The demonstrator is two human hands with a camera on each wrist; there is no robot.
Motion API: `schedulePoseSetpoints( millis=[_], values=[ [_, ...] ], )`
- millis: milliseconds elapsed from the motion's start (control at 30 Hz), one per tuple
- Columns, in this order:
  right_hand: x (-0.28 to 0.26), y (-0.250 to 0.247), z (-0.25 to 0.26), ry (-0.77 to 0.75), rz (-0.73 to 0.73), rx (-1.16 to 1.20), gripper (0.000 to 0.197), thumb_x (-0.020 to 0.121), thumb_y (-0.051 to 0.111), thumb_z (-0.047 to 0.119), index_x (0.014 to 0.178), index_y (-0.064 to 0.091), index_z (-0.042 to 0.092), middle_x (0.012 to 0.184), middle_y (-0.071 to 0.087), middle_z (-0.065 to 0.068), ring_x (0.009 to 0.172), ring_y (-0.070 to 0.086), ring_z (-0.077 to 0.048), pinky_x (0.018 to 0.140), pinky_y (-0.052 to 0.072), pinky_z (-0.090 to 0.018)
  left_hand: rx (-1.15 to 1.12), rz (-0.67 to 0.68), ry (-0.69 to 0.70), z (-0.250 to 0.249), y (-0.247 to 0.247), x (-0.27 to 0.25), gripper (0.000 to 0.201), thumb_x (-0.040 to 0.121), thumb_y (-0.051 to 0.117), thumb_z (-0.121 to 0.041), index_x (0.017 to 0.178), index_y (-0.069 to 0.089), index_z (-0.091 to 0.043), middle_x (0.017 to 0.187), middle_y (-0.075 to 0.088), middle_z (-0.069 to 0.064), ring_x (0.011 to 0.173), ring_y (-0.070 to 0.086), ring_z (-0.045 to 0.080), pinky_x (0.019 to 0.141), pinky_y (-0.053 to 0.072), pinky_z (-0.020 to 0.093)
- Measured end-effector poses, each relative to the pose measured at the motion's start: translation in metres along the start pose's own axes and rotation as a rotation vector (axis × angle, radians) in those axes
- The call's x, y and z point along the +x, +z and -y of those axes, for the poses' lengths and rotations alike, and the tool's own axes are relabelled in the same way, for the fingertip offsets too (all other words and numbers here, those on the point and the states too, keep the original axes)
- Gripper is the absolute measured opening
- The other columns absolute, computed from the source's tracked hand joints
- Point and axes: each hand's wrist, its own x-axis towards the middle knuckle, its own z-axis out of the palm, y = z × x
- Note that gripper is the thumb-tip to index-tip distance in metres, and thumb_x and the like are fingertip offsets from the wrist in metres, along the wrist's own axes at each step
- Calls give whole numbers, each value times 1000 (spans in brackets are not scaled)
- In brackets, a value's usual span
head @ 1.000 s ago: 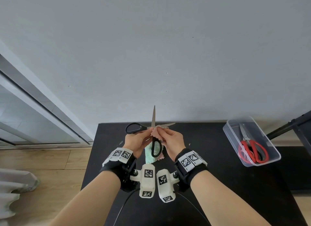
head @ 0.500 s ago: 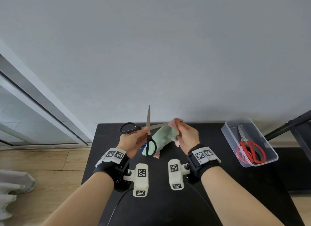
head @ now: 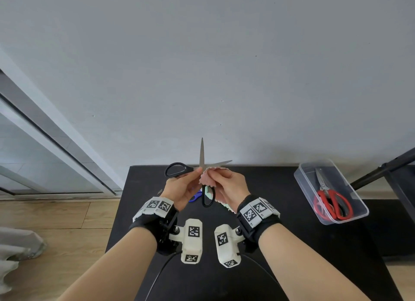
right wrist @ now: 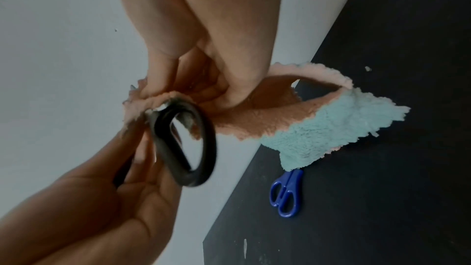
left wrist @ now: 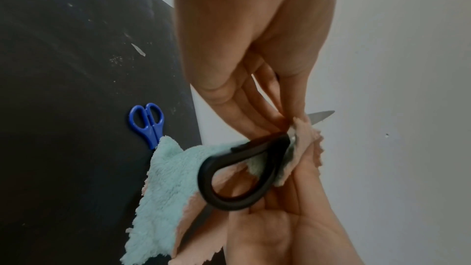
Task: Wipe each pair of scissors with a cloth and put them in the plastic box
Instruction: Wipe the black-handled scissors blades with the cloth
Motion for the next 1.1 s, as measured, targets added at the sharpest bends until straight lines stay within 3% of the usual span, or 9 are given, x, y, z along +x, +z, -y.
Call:
schedulePoseSetpoints(
  millis=[67,133,233,300,500,700,833,967,1100],
  values=[
    [1,1,0,4,-24,-58,9,87,65,8,90,71,1,91,72,-16,79,70,-27,66,56,-34,8,10,0,2,1,-1,18,86,63,-3,101,65,7,91,71,12,75,68,19,66,58,25],
    [3,0,-2,-17,-37,-107,15,88,65,10,97,70,-1,98,72,-17,90,69,-29,82,56,-41,26,7,5,4,0,-2,14,88,60,-1,98,66,7,86,71,12,72,68,19,63,58,25],
    [4,0,-5,-34,-40,-128,12,89,62,9,91,70,1,90,73,-13,89,69,-26,91,52,-41,78,-8,23,5,-3,-2,12,88,60,0,96,66,6,96,69,17,85,67,26,76,58,32],
    [3,0,-7,-41,-33,-118,14,90,61,9,86,71,0,85,73,-11,85,70,-23,88,54,-37,100,-14,25,5,-4,-1,10,87,61,1,93,67,5,100,69,20,90,67,29,81,57,35],
    [4,-14,-4,-42,-63,-89,20,92,59,11,96,69,-6,93,71,-17,83,69,-23,67,55,-27,109,-27,26,1,-8,-3,10,82,67,1,90,67,7,85,73,16,75,72,23,67,59,31],
    [1,-39,11,-19,-120,-54,24,95,54,14,96,65,-8,75,66,-11,47,58,-14,41,44,-23,135,-45,3,-5,-26,0,10,82,68,-3,91,65,2,75,70,9,65,69,15,65,58,27],
    [6,-48,18,-66,-94,-231,24,93,58,19,86,69,0,80,65,-12,54,45,-20,48,33,-29,236,-66,29,-12,-30,2,6,83,68,-7,88,65,-6,77,66,8,68,61,16,63,48,23],
    [7,-42,28,-54,-22,-331,19,89,64,18,96,70,1,81,68,-7,66,63,-15,51,47,-22,404,-54,91,-17,-26,2,7,81,72,-10,85,67,-7,69,67,3,70,51,18,61,37,22],
    [9,-31,32,-98,37,-477,8,87,66,14,87,73,10,76,71,0,71,67,-9,60,51,-19,518,-9,97,-19,-22,0,5,79,76,-15,80,72,-11,72,68,4,78,51,20,61,36,21]
  ],
)
